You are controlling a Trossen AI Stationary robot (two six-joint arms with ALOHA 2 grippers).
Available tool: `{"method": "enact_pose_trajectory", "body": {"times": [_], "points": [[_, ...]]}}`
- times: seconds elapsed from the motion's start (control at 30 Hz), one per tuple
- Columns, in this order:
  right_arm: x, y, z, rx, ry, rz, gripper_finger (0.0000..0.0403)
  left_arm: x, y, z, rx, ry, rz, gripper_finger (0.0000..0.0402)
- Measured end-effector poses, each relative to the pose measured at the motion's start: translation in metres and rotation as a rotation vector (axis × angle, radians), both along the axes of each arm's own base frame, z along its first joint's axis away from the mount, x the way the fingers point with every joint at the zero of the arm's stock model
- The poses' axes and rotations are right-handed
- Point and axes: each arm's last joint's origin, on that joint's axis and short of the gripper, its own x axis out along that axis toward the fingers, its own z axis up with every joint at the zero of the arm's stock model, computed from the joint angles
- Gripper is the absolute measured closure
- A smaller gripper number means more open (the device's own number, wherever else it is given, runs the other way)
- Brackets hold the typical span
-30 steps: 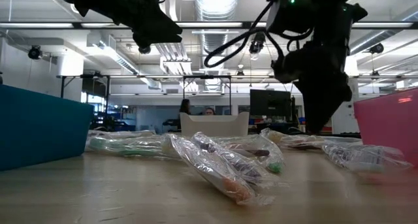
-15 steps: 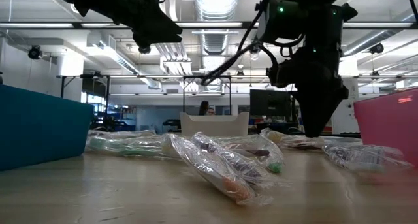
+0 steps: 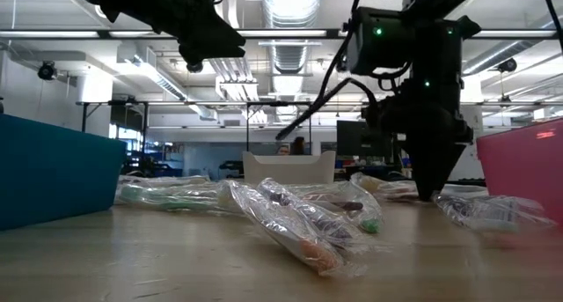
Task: Pick & Place Toothbrushes
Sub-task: Put the violet toothbrush into the white bin
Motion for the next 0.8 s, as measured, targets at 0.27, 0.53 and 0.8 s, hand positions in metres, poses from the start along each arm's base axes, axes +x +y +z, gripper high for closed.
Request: {"method": "enact_pose_trajectory", "body": {"times": [0.27,0.53,0.8], "points": [[0.005,-0.001,-0.010,0.001,0.013,0.026,0.0277,0.000,0.000,0.000,0.000,0.001,0.000,0.0216],[0.006,-0.003,-0.005,0.003,-0.018,0.055,0.0371,0.000,0.000,0.000,0.000,0.001,0.000,0.0216],[0.005,-0.007,0.004,0.039,-0.056,0.077,0.0379,0.000,0.000,0.000,0.000,0.001,0.000,0.0216]]}}
